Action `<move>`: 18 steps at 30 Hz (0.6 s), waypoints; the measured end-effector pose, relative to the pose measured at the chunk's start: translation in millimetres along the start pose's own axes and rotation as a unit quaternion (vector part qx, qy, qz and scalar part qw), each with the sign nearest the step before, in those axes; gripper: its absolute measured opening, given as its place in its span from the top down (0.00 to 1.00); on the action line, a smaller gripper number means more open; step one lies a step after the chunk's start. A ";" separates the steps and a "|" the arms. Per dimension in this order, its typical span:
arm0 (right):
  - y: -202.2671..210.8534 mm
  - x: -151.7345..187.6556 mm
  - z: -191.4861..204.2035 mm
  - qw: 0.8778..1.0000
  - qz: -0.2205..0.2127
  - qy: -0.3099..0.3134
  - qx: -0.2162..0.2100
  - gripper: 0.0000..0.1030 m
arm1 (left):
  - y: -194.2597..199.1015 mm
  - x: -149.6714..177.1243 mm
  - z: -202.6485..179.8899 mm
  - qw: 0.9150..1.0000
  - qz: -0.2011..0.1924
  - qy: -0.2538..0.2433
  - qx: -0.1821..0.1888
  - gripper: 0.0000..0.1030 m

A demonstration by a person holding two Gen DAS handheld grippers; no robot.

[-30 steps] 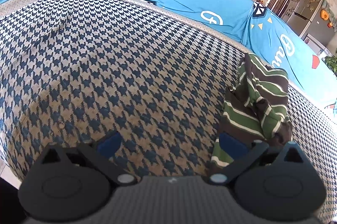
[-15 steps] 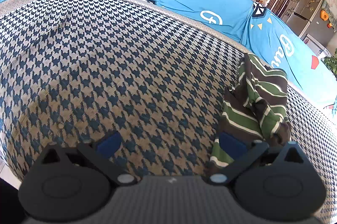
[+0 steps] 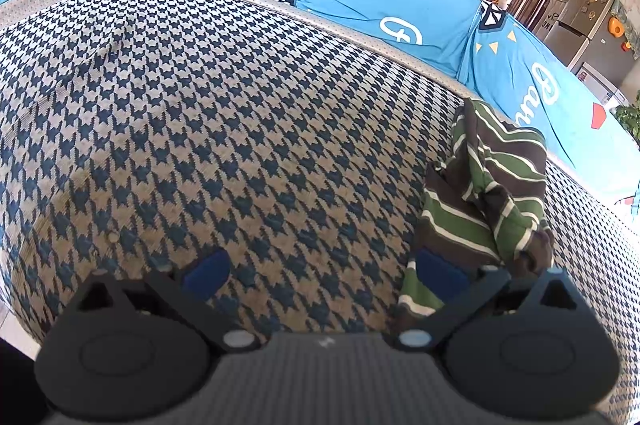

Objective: Fold clothes

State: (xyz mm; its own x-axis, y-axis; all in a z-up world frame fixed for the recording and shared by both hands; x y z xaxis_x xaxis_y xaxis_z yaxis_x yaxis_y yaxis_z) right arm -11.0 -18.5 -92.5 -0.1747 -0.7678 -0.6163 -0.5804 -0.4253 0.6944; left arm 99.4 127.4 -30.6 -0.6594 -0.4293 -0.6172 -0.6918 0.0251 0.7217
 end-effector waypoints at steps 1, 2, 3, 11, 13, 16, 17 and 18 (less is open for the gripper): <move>-0.5 0.0 1.5 1.000 -0.003 0.008 0.004 0.62 | 0.1 -0.1 0.3 1.000 0.000 0.000 0.000 0.00; -0.5 0.2 1.7 1.000 -0.005 0.010 0.005 0.64 | 0.3 -0.2 0.5 1.000 0.000 0.001 0.000 0.00; 0.3 -0.1 -0.7 1.000 -0.009 0.003 0.003 0.70 | 0.3 -0.4 0.6 1.000 0.000 0.001 0.000 0.00; 8.4 -5.1 -21.6 0.996 -0.015 -0.072 -0.054 0.93 | 0.9 0.1 -1.0 1.000 -0.003 -0.003 -0.001 0.00; 11.1 -6.1 -20.9 0.995 -0.018 -0.076 -0.068 0.93 | 0.6 0.2 -1.9 1.000 -0.003 -0.004 -0.003 0.00; 11.4 -7.3 -18.1 0.994 -0.018 -0.078 -0.077 0.93 | -0.3 0.7 -3.3 1.000 -0.003 -0.008 -0.004 0.00; 10.5 -7.0 -17.2 0.993 -0.017 -0.082 -0.081 0.93 | -0.5 1.0 -4.0 1.000 -0.003 -0.011 -0.005 0.00; 9.4 -6.2 -16.1 0.993 -0.016 -0.083 -0.081 0.93 | -0.9 1.5 -4.8 1.000 -0.003 -0.013 -0.006 0.00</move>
State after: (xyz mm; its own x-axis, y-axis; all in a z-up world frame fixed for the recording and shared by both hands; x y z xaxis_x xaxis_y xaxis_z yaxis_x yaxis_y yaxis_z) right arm -2.6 -25.5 -76.2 -0.2948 -0.6688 -0.6825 -0.4543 -0.5302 0.7159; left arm 100.5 122.4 -30.7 -0.6629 -0.4064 -0.6288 -0.6919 0.0118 0.7219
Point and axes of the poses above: each gripper's, at about its wrist camera, not at the fingertips, and y roughly against the way its jaws point, z to its left, x to its underside, the point moved 6 cm from there along -y, roughly the way its jaws point, and after that the axes turned 1 degree about -x, right-handed, at the moved point
